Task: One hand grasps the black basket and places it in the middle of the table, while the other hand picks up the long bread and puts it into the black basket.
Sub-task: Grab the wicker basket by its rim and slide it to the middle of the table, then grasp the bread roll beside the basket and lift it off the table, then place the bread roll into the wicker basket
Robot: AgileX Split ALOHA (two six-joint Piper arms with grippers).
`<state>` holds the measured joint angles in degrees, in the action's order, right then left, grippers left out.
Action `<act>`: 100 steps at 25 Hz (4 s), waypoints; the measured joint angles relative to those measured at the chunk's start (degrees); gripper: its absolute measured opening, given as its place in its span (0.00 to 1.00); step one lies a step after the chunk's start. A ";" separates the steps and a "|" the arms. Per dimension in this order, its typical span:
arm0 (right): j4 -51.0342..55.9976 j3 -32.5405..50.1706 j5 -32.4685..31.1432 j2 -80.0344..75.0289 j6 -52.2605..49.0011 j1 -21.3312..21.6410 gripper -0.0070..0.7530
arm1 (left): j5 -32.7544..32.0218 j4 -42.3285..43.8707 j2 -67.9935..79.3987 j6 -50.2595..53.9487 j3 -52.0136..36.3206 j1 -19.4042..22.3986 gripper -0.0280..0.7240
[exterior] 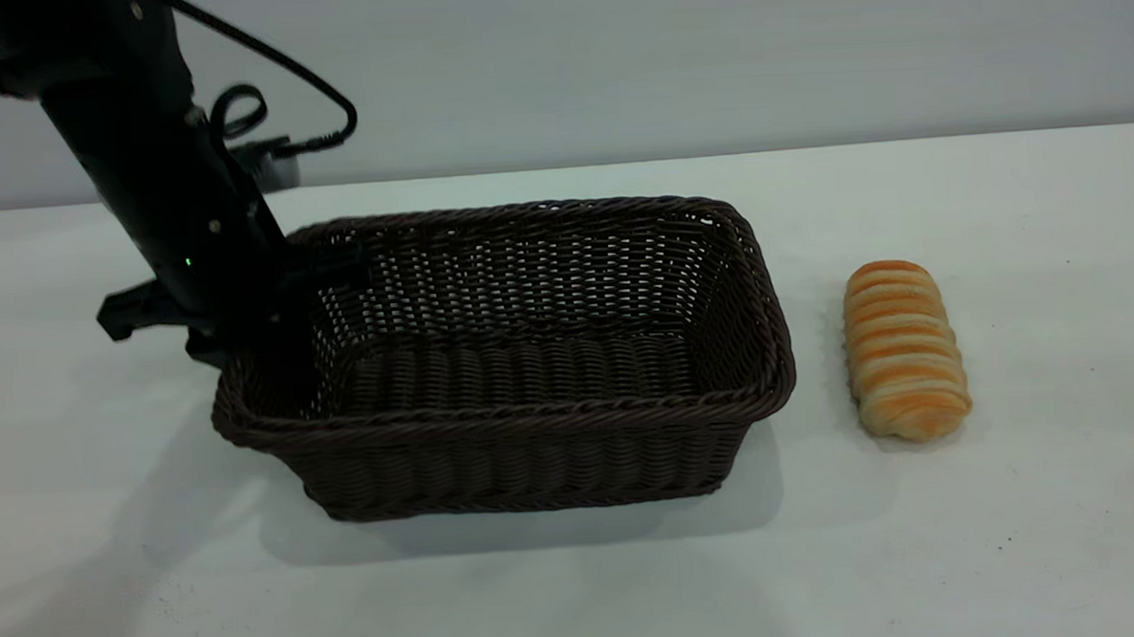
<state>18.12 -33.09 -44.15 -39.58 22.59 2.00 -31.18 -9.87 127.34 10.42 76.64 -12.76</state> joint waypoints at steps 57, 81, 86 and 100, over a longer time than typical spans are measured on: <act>36.17 -16.98 29.87 -68.06 34.89 -10.10 0.59 | -29.66 14.01 -55.50 -4.78 8.97 -0.05 0.47; 38.56 -24.76 29.22 -76.16 37.30 -10.10 0.05 | -33.82 13.96 -56.33 -4.89 8.97 -0.05 0.47; 38.56 -27.69 19.88 -66.93 37.30 -10.10 0.06 | -33.82 13.96 -56.33 -4.89 8.97 -0.05 0.47; 45.24 -33.28 18.50 -67.77 41.19 -27.88 0.42 | -33.86 13.96 -56.33 -4.94 8.97 -0.05 0.47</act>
<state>63.35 -66.37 -25.65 -107.36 63.78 -25.88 -65.04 4.09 71.01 5.48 85.61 -12.81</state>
